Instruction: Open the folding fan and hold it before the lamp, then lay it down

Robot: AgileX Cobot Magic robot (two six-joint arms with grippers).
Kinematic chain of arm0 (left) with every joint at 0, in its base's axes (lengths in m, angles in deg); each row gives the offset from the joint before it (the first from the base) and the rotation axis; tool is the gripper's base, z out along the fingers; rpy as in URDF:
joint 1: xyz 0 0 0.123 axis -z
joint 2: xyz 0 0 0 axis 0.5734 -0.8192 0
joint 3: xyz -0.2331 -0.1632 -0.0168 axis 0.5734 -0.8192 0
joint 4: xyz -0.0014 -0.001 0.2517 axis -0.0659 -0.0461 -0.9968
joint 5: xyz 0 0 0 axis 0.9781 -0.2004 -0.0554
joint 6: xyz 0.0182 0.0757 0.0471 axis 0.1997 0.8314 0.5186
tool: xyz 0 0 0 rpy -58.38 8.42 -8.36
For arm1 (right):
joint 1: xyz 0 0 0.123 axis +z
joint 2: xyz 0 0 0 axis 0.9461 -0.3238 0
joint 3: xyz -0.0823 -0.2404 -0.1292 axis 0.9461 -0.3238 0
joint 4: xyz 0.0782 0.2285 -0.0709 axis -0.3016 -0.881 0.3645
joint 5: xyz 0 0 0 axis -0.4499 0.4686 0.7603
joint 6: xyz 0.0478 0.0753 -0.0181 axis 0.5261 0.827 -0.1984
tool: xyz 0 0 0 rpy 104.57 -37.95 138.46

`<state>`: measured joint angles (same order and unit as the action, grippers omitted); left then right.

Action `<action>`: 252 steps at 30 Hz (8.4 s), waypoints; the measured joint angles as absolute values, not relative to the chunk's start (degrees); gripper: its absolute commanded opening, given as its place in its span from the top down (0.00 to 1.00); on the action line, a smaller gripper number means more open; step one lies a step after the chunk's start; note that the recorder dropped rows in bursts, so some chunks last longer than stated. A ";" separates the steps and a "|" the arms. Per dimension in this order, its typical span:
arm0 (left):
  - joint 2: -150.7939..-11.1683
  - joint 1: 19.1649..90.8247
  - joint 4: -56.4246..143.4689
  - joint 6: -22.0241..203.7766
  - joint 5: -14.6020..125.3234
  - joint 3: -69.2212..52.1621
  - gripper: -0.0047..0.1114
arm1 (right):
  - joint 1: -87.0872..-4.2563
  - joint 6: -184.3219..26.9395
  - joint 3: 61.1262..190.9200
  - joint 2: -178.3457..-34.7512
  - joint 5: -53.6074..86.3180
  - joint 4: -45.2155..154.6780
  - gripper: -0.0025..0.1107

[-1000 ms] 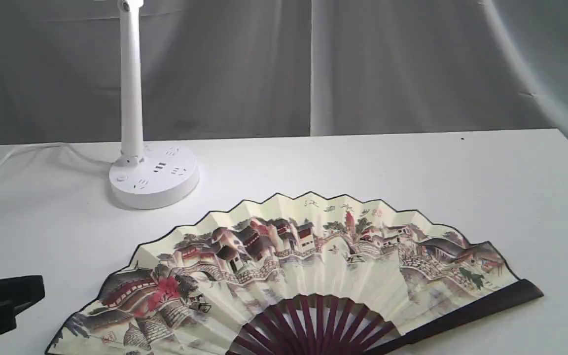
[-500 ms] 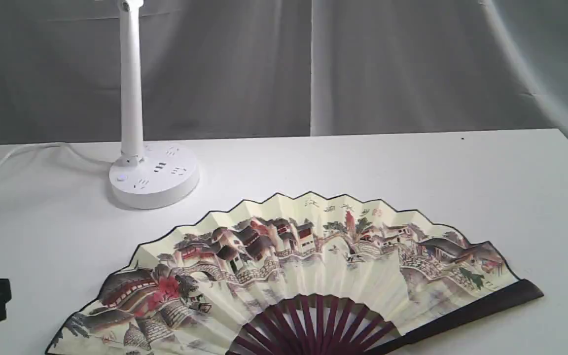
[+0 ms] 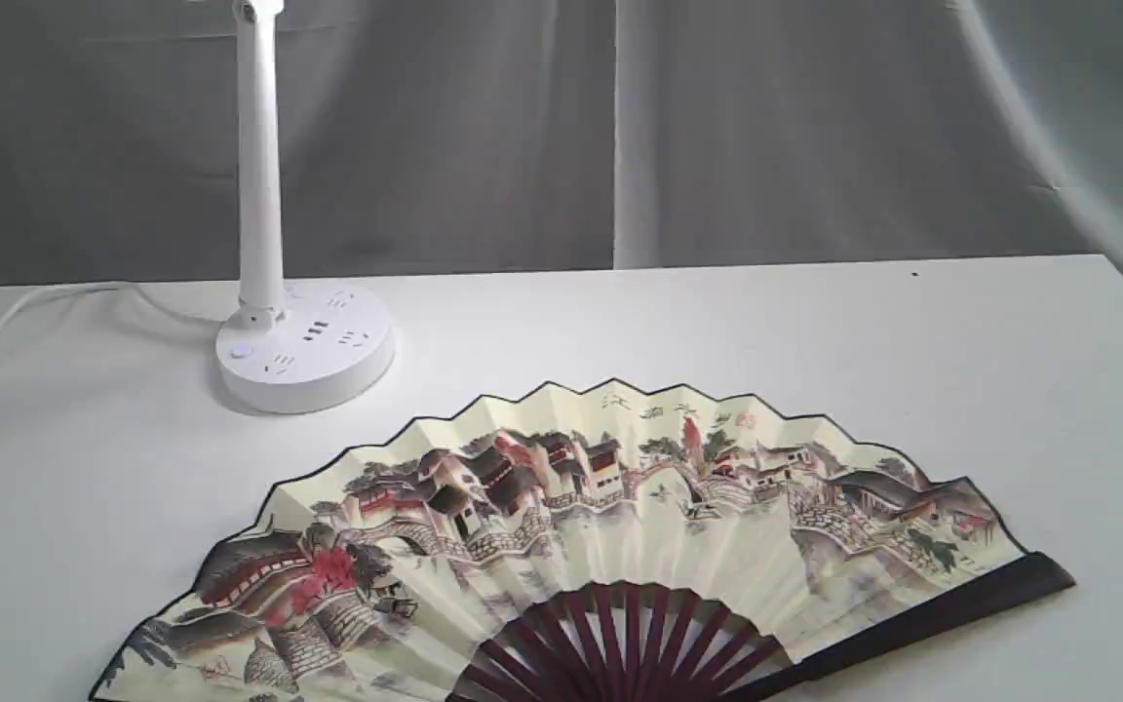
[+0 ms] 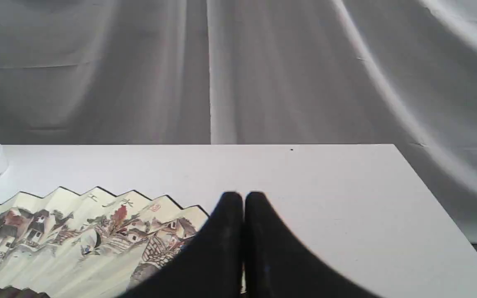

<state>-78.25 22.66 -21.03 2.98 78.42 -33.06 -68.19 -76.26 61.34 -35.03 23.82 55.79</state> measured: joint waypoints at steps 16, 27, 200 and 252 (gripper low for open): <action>-78.28 28.88 -22.87 41.40 75.16 -27.81 0.90 | -68.19 -76.26 61.34 -35.03 23.82 55.75 0.98; -78.37 29.65 -27.83 103.27 51.95 -27.81 0.78 | -68.19 -76.26 61.34 -35.03 23.82 55.65 0.98; -11.27 29.72 67.66 102.49 55.36 -62.78 0.96 | -68.19 -76.26 61.34 -35.03 24.33 55.44 0.98; -11.37 29.72 59.50 92.18 41.72 -68.95 0.96 | -68.19 -76.26 61.34 -35.03 24.43 55.44 0.98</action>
